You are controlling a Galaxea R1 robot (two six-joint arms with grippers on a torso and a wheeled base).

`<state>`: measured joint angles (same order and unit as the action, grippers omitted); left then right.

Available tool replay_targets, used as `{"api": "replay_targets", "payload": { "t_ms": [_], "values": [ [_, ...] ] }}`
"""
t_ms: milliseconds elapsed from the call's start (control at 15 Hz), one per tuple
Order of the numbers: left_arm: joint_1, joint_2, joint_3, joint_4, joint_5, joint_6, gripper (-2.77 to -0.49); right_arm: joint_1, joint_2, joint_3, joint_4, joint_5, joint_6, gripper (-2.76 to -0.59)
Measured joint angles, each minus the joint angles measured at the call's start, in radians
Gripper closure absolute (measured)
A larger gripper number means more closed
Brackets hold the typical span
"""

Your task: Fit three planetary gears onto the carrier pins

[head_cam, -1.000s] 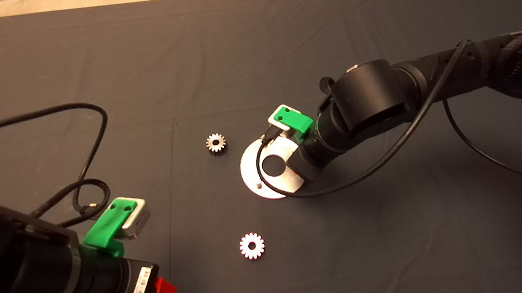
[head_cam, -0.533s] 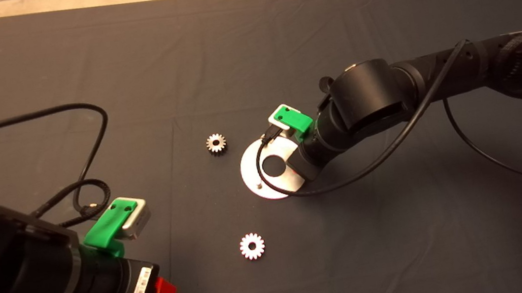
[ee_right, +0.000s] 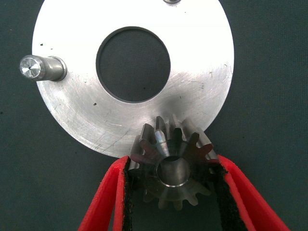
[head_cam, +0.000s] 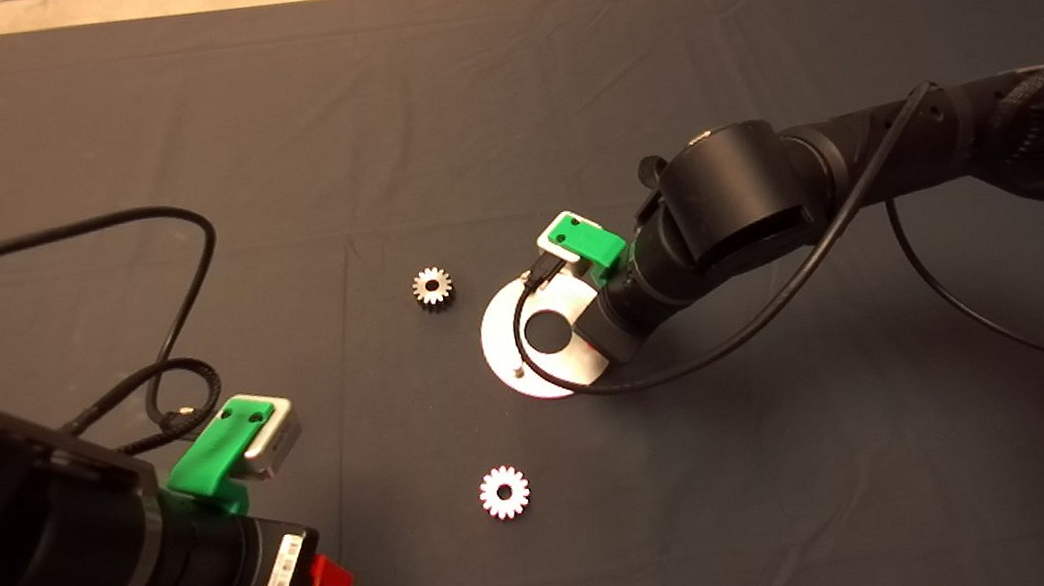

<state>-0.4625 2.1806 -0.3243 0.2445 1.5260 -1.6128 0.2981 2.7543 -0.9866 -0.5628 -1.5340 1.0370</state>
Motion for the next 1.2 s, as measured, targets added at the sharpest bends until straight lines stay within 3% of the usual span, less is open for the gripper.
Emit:
{"api": "replay_targets", "payload": {
  "t_ms": [1200],
  "values": [
    [0.0,0.0,0.0,0.0,0.0,-0.003,-2.17,-0.013,0.003,-0.029,-0.001,0.001,-0.019,-0.93]
  ]
}}
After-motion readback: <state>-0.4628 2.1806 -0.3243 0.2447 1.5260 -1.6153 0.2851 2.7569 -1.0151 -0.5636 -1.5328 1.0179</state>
